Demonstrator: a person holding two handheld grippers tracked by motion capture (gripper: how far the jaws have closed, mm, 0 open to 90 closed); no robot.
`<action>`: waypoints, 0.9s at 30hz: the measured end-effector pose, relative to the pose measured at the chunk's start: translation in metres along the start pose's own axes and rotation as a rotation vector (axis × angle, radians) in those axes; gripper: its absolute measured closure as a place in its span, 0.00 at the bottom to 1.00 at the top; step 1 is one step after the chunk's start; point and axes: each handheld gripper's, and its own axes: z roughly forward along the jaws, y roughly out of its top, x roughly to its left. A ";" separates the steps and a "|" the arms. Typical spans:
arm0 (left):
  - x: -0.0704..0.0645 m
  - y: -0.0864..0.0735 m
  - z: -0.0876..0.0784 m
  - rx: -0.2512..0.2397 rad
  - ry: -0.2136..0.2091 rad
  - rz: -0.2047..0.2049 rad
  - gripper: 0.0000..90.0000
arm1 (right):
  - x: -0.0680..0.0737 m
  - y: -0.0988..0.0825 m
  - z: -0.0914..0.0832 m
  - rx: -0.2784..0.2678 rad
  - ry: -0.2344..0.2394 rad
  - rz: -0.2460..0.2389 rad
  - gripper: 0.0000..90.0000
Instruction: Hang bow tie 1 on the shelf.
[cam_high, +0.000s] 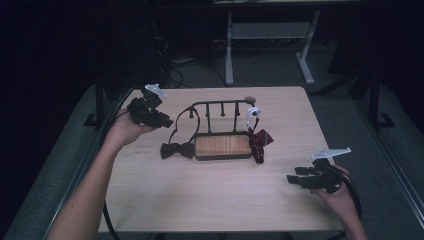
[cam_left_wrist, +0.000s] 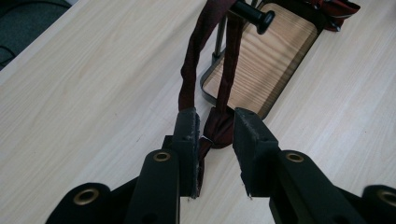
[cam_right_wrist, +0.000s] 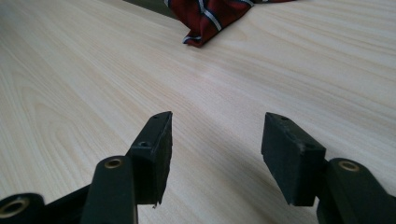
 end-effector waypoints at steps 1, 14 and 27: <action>-0.001 -0.001 0.000 -0.003 0.000 0.001 0.78 | 0.000 0.000 0.000 0.001 0.000 0.001 0.48; -0.005 -0.015 0.001 -0.016 -0.003 -0.007 0.76 | 0.000 0.000 0.000 -0.003 -0.004 0.000 0.48; -0.008 -0.030 0.003 -0.028 -0.012 -0.016 0.73 | 0.000 0.000 0.000 -0.004 -0.007 0.001 0.47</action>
